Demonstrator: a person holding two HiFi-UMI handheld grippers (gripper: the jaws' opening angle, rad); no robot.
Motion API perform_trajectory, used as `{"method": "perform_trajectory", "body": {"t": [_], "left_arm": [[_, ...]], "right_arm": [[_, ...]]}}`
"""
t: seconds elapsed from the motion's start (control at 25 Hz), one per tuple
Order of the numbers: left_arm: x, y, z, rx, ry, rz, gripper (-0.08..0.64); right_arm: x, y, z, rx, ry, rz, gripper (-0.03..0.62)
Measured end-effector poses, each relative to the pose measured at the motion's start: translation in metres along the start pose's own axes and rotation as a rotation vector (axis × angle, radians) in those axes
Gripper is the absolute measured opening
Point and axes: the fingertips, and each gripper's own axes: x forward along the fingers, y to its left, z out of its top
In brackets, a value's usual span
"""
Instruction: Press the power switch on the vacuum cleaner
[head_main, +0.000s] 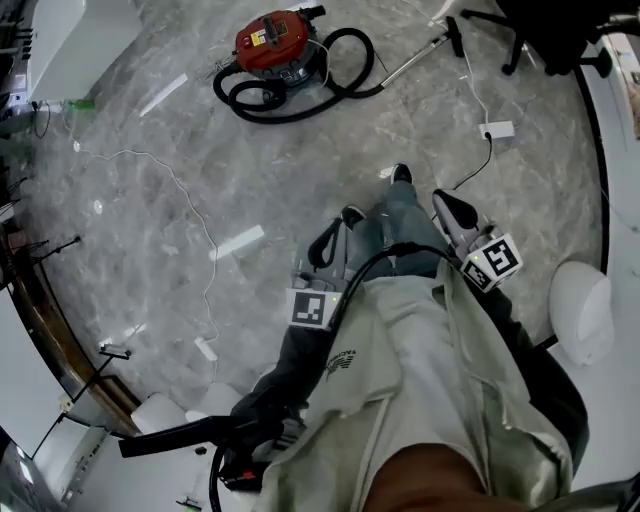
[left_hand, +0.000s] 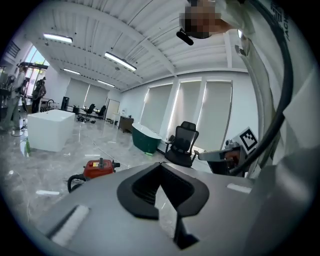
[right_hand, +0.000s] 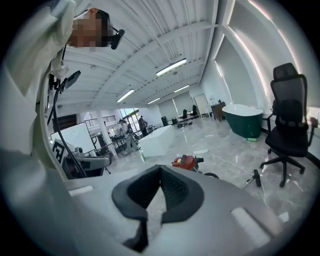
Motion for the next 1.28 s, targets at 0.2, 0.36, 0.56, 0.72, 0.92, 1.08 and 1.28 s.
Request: {"method": "perform_trajectory", "body": {"t": [0.2,0.36,0.56,0.72,0.92,1.08,1.28], "left_arm": [[-0.026,-0.009,-0.002,0.083,-0.036,0.025,0.0],[-0.03,-0.005,-0.006,0.084,-0.067,0.084,0.0],[-0.035,0.01,-0.024,0.051,-0.092,0.176,0.0],[-0.042,0.023,-0.043,0.03,-0.116,0.255,0.0],[-0.044,0.031,-0.055,0.012,-0.145,0.33,0.0],[-0.016,0.008,0.003,0.013,-0.15,0.308,0.0],[0.001,-0.005,0.027,-0.001,-0.15,0.289,0.0]], "right_arm": [[0.004,0.033,0.026,-0.115,-0.07,0.028,0.0],[0.022,0.064,0.03,-0.15,-0.092,0.098,0.0],[0.031,0.09,0.021,-0.21,-0.09,0.211,0.0],[0.03,0.083,0.028,-0.212,-0.097,0.24,0.0],[0.023,0.064,0.043,-0.232,-0.082,0.228,0.0],[0.02,0.049,0.054,-0.254,-0.084,0.227,0.0],[0.018,0.034,0.057,-0.247,-0.088,0.218,0.0]]}}
